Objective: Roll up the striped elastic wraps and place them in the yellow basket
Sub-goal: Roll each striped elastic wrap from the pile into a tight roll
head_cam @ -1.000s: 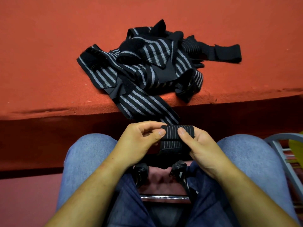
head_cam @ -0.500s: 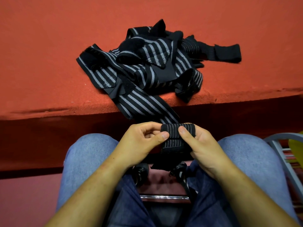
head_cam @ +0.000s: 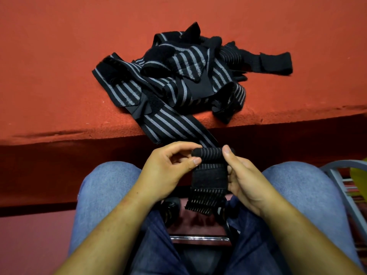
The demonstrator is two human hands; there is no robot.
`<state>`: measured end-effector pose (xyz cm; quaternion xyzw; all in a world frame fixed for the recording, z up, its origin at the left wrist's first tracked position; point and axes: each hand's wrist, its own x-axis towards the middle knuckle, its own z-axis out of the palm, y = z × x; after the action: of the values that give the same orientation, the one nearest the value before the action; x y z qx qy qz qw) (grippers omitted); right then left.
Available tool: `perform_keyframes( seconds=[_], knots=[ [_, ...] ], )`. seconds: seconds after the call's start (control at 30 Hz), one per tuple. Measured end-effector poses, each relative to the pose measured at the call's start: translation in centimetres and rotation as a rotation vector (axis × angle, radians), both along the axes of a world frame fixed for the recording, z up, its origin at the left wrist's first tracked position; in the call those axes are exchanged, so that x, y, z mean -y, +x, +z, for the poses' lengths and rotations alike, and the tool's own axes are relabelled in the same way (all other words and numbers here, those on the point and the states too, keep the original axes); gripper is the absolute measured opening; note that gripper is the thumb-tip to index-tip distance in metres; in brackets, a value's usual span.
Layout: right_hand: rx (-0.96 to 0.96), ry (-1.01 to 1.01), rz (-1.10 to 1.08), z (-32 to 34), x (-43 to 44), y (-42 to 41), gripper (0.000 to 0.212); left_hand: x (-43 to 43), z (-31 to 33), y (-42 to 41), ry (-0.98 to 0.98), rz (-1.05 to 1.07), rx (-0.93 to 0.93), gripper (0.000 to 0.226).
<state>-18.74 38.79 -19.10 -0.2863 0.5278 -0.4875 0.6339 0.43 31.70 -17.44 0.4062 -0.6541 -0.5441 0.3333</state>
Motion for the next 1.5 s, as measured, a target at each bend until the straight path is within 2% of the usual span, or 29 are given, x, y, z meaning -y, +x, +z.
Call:
perform_keyframes(
  seconds=[0.1,0.33,0.47,0.63,0.8,1.0,1.23,1.37,1.5],
  knots=[
    [0.018,0.001,-0.002,0.09,-0.01,0.09,0.061,0.01,0.11,0.03,-0.055,-0.026,0.031,0.029],
    [0.039,-0.077,-0.071,-0.09,0.01,-0.05,0.043,0.14,-0.04,0.14,-0.137,-0.07,0.046,0.029],
    [0.037,-0.088,-0.125,-0.29,0.1,-0.15,0.036,-0.02,-0.02,0.0,-0.044,-0.069,0.01,0.032],
    [0.044,-0.105,-0.11,-0.44,0.08,-0.32,0.041,-0.27,0.17,-0.13,0.131,-0.081,-0.029,0.04],
    [0.006,-0.157,-0.091,-0.53,-0.02,-0.36,0.043,-0.28,0.19,-0.37,0.247,-0.073,-0.037,0.025],
    [-0.018,-0.202,-0.043,-0.58,-0.13,-0.27,0.044,-0.23,-0.26,-0.16,0.224,-0.13,-0.03,0.014],
    [-0.05,-0.124,-0.047,-0.74,-0.08,0.01,0.035,-0.04,-0.56,0.13,0.118,-0.106,-0.015,0.02],
    [-0.082,-0.107,-0.024,-0.62,-0.13,0.06,0.038,-0.04,-0.41,0.07,0.137,-0.094,-0.029,0.021],
    [-0.133,-0.129,-0.026,-0.5,-0.18,-0.12,0.031,-0.19,-0.29,-0.02,0.168,-0.102,-0.028,0.02]
  ],
)
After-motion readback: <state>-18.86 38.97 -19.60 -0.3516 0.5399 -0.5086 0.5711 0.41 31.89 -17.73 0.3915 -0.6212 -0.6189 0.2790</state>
